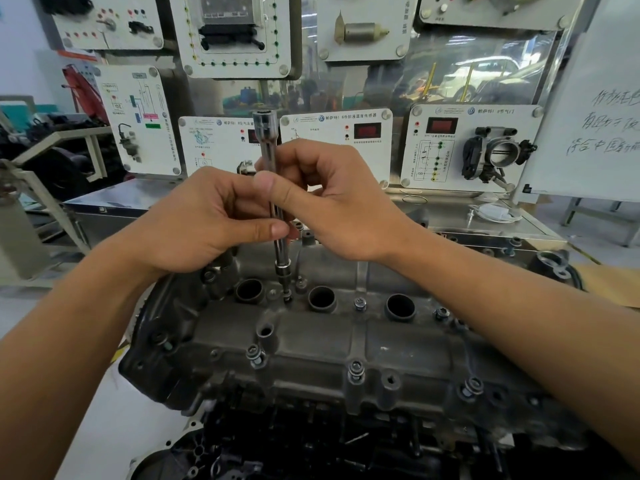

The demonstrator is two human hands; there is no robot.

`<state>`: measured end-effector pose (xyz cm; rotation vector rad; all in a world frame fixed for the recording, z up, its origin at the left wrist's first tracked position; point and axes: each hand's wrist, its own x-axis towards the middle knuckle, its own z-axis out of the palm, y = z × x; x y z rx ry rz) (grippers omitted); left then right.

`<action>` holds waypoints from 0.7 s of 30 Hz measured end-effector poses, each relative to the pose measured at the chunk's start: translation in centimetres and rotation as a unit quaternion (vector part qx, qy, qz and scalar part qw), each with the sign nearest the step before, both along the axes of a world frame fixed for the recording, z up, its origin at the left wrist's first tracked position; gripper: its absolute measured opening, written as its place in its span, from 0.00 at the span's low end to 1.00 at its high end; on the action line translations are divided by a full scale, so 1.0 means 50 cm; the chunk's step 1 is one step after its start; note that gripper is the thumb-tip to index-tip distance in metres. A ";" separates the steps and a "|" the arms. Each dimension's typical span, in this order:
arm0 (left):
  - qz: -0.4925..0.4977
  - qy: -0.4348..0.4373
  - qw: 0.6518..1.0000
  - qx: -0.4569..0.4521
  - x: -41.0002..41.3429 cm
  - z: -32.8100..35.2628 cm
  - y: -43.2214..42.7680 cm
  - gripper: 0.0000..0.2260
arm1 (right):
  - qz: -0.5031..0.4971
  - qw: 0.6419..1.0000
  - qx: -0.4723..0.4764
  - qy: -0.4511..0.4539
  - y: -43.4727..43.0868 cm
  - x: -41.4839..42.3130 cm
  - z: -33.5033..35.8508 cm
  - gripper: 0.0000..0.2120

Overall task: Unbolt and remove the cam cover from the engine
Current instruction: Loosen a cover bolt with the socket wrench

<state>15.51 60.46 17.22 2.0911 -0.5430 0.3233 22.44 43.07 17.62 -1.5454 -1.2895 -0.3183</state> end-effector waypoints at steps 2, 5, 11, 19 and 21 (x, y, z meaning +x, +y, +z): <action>0.015 -0.011 1.000 -0.014 0.002 -0.001 -0.004 0.11 | -0.013 1.000 0.021 0.018 0.001 -0.001 0.001 0.08; 0.027 -0.030 0.999 -0.009 0.002 0.000 -0.010 0.09 | -0.018 0.997 0.050 0.047 0.001 -0.003 0.003 0.08; 0.041 -0.062 0.997 0.037 0.001 0.001 -0.017 0.05 | -0.012 0.998 0.041 0.035 0.002 -0.016 0.005 0.08; -0.028 0.011 0.999 0.030 -0.007 0.004 0.003 0.12 | 0.008 1.000 -0.011 0.006 -0.002 -0.006 0.003 0.08; -0.010 0.011 0.999 0.032 -0.003 0.002 0.003 0.12 | 0.016 1.000 -0.015 0.014 -0.003 -0.004 0.003 0.10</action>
